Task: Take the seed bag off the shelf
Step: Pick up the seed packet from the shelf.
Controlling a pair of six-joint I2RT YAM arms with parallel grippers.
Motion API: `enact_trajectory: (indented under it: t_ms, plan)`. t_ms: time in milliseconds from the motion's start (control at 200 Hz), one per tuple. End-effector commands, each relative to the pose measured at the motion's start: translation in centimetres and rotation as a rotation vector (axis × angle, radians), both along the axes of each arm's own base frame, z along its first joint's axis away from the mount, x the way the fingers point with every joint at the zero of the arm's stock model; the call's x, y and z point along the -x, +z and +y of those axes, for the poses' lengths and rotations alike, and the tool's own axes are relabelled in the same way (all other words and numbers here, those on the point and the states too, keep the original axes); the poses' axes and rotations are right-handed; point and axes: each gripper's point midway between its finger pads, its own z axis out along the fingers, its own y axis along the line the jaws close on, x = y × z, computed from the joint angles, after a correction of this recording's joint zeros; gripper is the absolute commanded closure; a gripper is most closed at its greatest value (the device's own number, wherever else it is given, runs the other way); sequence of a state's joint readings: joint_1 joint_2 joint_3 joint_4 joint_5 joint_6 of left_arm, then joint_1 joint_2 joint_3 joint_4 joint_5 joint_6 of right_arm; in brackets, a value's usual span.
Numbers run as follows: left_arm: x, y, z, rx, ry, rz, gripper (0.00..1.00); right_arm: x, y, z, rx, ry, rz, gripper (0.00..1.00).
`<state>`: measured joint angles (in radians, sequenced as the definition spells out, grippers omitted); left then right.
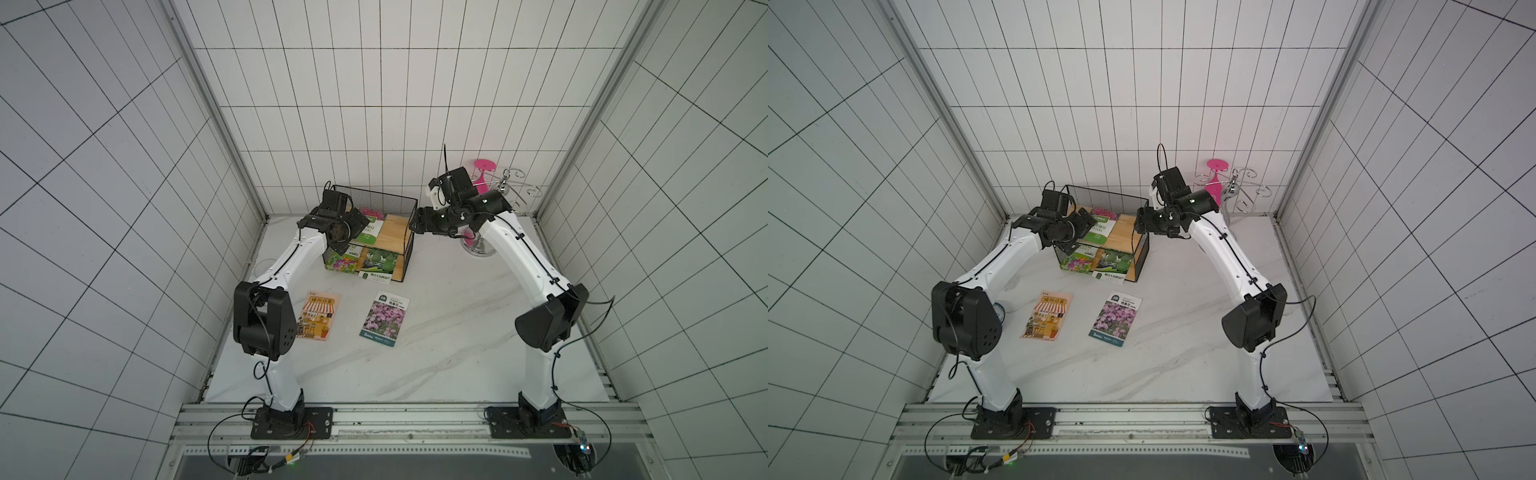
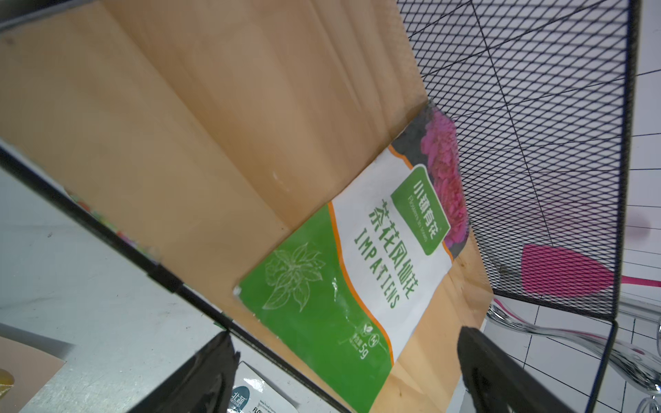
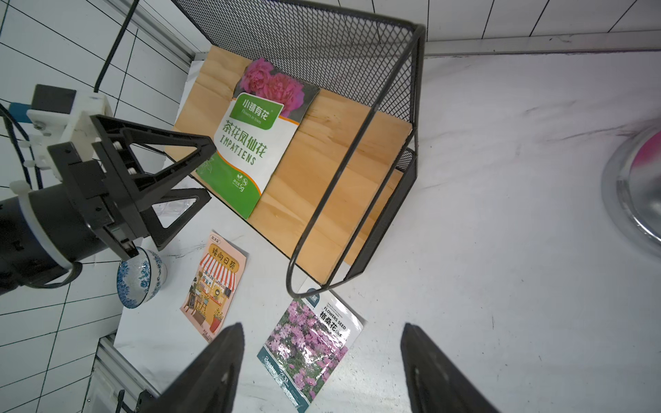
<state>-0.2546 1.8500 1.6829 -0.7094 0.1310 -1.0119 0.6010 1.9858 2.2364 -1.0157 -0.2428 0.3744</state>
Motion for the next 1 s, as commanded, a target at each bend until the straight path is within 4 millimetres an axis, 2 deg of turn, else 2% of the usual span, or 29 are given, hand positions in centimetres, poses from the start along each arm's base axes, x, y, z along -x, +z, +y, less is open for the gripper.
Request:
enact_trajectory:
  t_ms: [0, 175, 390, 605, 775, 994]
  plan:
    - [-0.2, 0.3, 0.1, -0.034, 0.004, -0.011, 0.02, -0.3, -0.7, -0.2, 0.007, 0.002, 0.022, 0.27]
    - [-0.3, 0.1, 0.0, -0.041, 0.004, -0.012, 0.02, -0.4, -0.8, 0.0, 0.000, 0.002, 0.028, 0.27]
    - [-0.8, 1.1, -0.1, -0.039, 0.003, -0.049, 0.02, -0.3, -1.2, 0.1, 0.000, 0.002, 0.042, 0.27]
    - [-1.4, 0.8, -0.2, -0.034, 0.011, -0.044, 0.01, -0.4, -1.4, 0.0, 0.004, -0.005, 0.044, 0.27]
    - [-2.0, 0.1, -0.4, -0.024, 0.006, -0.031, 0.02, -0.4, -1.6, 0.1, 0.002, -0.006, 0.053, 0.27]
    - [-1.7, -1.5, -0.2, -0.031, 0.024, -0.001, 0.02, -0.4, -1.8, 0.0, 0.008, -0.007, 0.056, 0.27]
